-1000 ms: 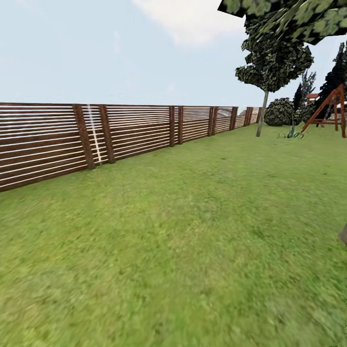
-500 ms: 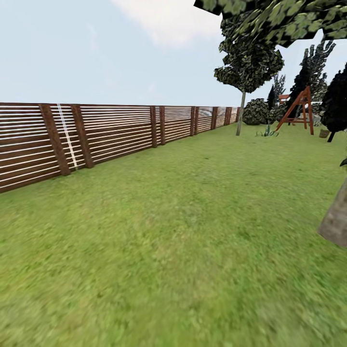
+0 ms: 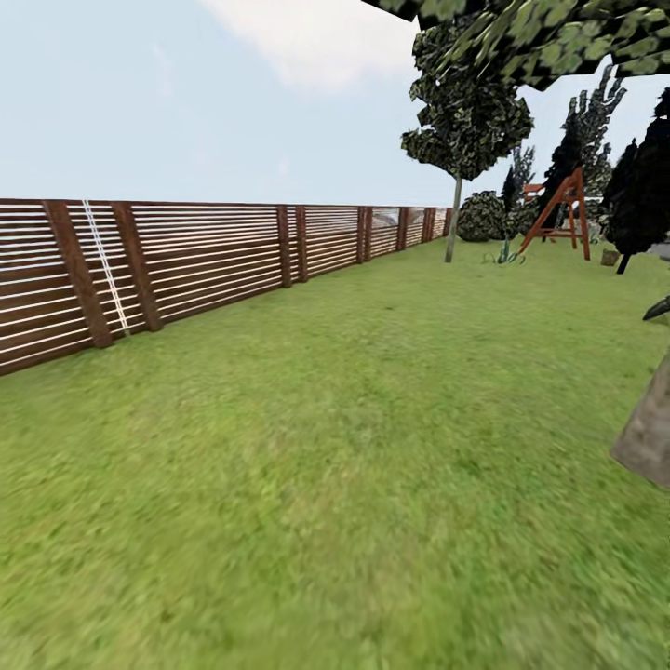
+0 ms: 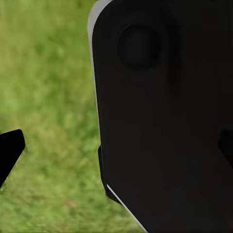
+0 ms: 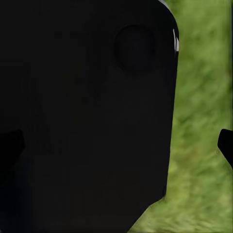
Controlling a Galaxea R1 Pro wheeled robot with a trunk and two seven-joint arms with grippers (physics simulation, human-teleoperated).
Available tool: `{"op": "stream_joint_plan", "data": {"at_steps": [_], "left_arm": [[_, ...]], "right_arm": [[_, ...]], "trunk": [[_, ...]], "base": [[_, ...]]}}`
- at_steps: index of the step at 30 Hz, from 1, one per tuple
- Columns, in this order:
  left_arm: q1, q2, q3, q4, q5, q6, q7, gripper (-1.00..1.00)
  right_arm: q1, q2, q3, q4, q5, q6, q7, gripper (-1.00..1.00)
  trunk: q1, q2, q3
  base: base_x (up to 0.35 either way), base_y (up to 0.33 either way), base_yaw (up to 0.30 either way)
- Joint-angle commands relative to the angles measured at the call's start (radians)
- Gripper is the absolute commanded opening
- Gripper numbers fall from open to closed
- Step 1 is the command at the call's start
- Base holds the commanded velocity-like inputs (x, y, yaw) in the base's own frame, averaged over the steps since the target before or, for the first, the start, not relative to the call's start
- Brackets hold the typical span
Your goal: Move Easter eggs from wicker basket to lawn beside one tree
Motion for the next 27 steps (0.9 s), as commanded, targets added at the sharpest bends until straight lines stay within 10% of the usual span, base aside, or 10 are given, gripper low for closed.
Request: {"op": "stream_joint_plan", "data": {"at_steps": [1,27], "left_arm": [[-0.001,0.000,-0.005,0.001,-0.001,-0.004,0.001,1.00],[-0.001,0.002,-0.006,0.000,-0.001,-0.004,0.001,1.00]], "right_arm": [[0.000,0.000,-0.001,-0.001,0.000,-0.002,0.000,1.00],[0.000,0.002,-0.001,-0.002,0.001,-0.001,0.000,1.00]], "trunk": [[0.001,0.000,0.000],[0.001,0.000,0.003]], "base": [[0.332,0.000,-0.224],[0.332,0.000,-0.100]]}}
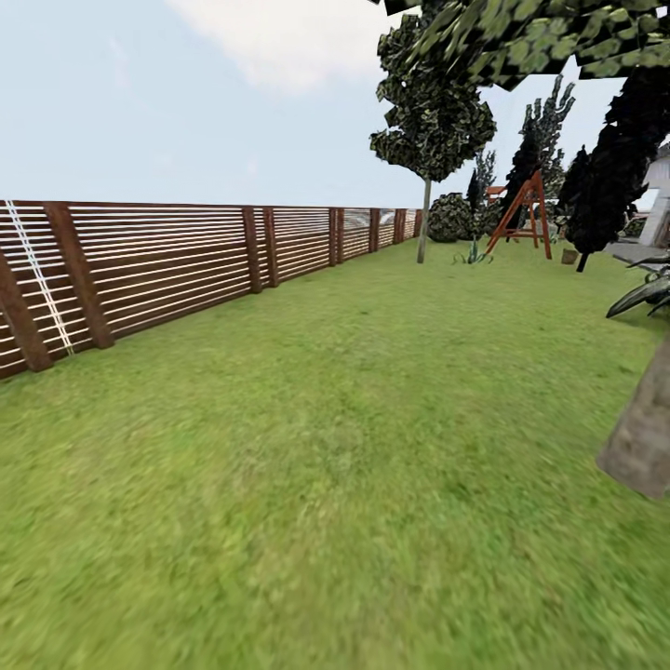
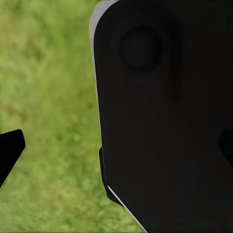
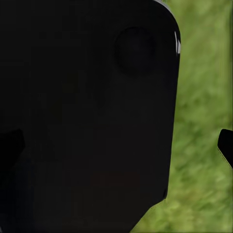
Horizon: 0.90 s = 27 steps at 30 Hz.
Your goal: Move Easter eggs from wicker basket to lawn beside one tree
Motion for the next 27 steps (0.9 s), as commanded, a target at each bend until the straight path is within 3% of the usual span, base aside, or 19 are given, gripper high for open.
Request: {"op": "stream_joint_plan", "data": {"at_steps": [1,27], "left_arm": [[-0.001,0.000,-0.005,0.001,-0.001,-0.004,0.001,1.00],[-0.001,0.000,-0.004,0.000,0.000,-0.004,0.003,1.00]], "right_arm": [[0.000,0.000,-0.002,0.000,0.001,-0.002,0.000,1.00],[0.000,-0.001,-0.001,0.000,0.001,-0.002,0.000,1.00]], "trunk": [[0.001,0.000,-0.001],[0.001,0.000,-0.001]], "base": [[0.332,0.000,-0.032],[0.332,0.000,-0.004]]}}
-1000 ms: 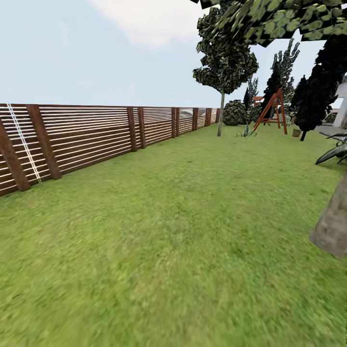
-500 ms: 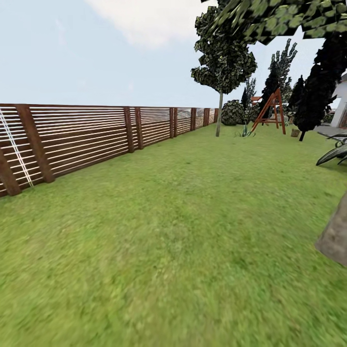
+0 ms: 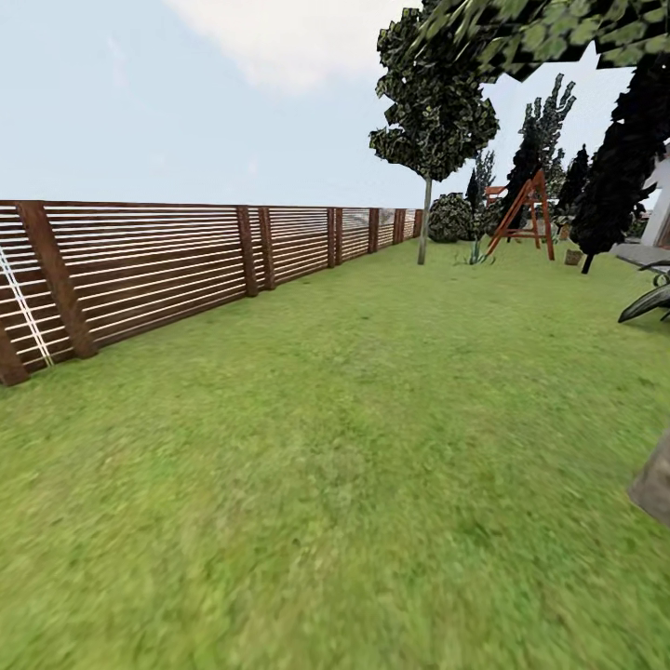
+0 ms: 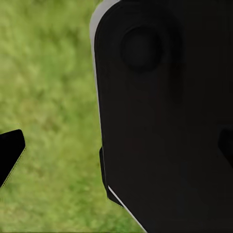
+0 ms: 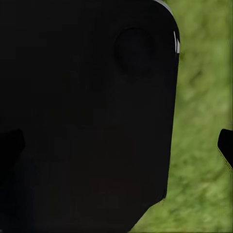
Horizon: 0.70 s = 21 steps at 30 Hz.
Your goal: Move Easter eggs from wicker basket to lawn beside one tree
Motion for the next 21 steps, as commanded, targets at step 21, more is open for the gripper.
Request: {"op": "stream_joint_plan", "data": {"at_steps": [21], "left_arm": [[0.000,0.002,-0.006,0.001,-0.002,-0.004,0.001,1.00]], "right_arm": [[0.000,0.000,-0.002,0.000,-0.001,-0.003,0.000,1.00]], "trunk": [[0.001,0.000,-0.001]], "base": [[0.332,0.000,-0.107]]}}
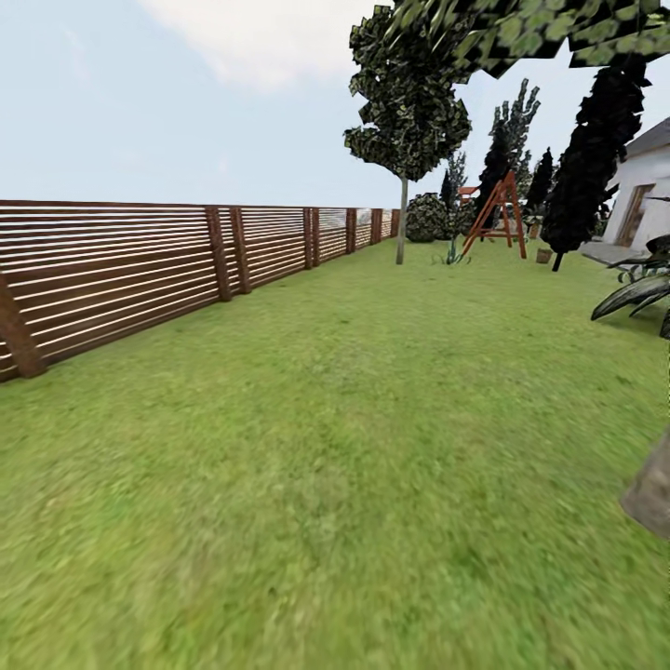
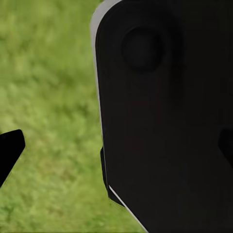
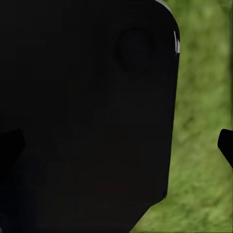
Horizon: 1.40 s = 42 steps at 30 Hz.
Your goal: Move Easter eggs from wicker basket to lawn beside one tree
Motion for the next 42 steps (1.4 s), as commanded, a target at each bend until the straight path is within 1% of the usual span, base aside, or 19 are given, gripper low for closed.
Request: {"op": "stream_joint_plan", "data": {"at_steps": [1,18,36,42], "left_arm": [[-0.001,0.000,-0.005,0.001,-0.001,-0.004,0.001,1.00],[-0.001,0.000,-0.005,0.001,-0.001,-0.004,0.001,1.00],[-0.001,0.000,-0.005,0.000,-0.001,-0.005,0.001,1.00],[0.000,0.000,-0.005,0.000,-0.001,-0.005,0.001,1.00]], "right_arm": [[0.000,0.000,-0.001,-0.001,0.001,-0.002,0.000,1.00],[0.000,0.001,-0.001,-0.001,0.001,-0.002,0.000,1.00],[0.000,0.001,-0.001,0.001,0.001,-0.002,0.000,1.00],[0.000,0.001,-0.001,0.001,0.000,-0.002,0.000,1.00]], "trunk": [[0.001,0.000,-0.001],[0.001,0.000,-0.001],[0.001,0.000,-0.001],[0.001,0.000,-0.001]], "base": [[0.332,0.000,-0.075],[0.332,0.000,-0.074],[0.332,0.000,-0.107],[0.332,0.000,-0.173]]}}
